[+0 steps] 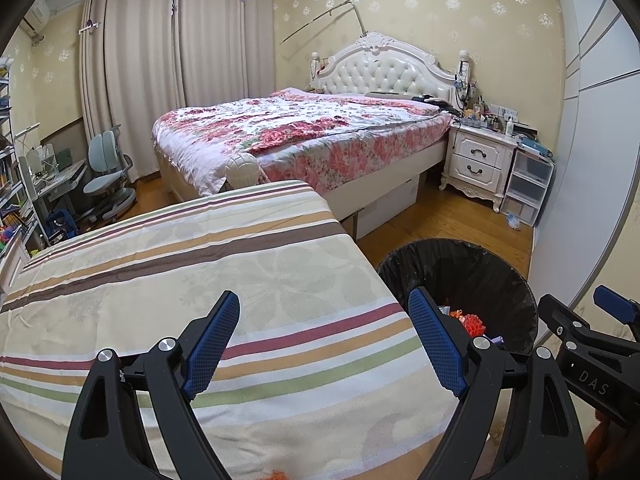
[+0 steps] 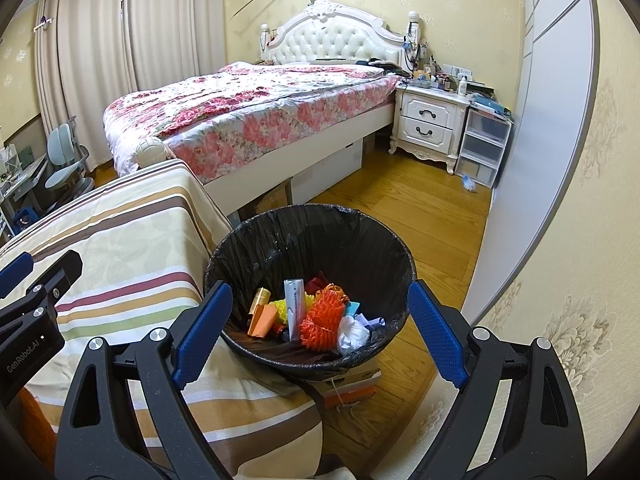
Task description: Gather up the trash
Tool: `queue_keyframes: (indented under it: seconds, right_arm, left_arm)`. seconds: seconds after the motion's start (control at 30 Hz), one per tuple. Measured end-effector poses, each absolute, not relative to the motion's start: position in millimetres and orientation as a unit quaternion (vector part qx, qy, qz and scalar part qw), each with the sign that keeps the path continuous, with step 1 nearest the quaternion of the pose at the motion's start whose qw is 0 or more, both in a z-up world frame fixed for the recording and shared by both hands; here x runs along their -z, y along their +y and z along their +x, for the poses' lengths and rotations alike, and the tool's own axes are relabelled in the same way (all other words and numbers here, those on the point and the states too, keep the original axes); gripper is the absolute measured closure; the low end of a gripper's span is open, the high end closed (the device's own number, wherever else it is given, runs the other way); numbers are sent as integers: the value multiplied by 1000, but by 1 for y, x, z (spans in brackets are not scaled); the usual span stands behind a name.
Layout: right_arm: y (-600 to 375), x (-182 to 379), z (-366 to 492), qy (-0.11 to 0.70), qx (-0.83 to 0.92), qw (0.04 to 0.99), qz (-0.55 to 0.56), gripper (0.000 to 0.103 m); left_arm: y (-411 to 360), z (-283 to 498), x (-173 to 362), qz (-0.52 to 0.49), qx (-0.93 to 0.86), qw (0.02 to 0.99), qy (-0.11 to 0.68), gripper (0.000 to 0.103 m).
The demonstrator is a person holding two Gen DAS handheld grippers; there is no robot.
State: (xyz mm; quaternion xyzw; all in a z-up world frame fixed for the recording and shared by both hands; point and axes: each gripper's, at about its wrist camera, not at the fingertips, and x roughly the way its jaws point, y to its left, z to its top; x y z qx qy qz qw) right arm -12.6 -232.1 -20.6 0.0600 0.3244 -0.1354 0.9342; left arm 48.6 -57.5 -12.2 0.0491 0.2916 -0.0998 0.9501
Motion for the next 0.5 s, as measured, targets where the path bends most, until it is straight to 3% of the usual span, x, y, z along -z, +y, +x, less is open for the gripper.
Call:
queue_keyframes:
  seconds: [0.5]
  right_arm:
    - [-215,29,-9,330,118,935,50,16]
  left_arm:
    - [-41,61,18,44,76,945,316,19]
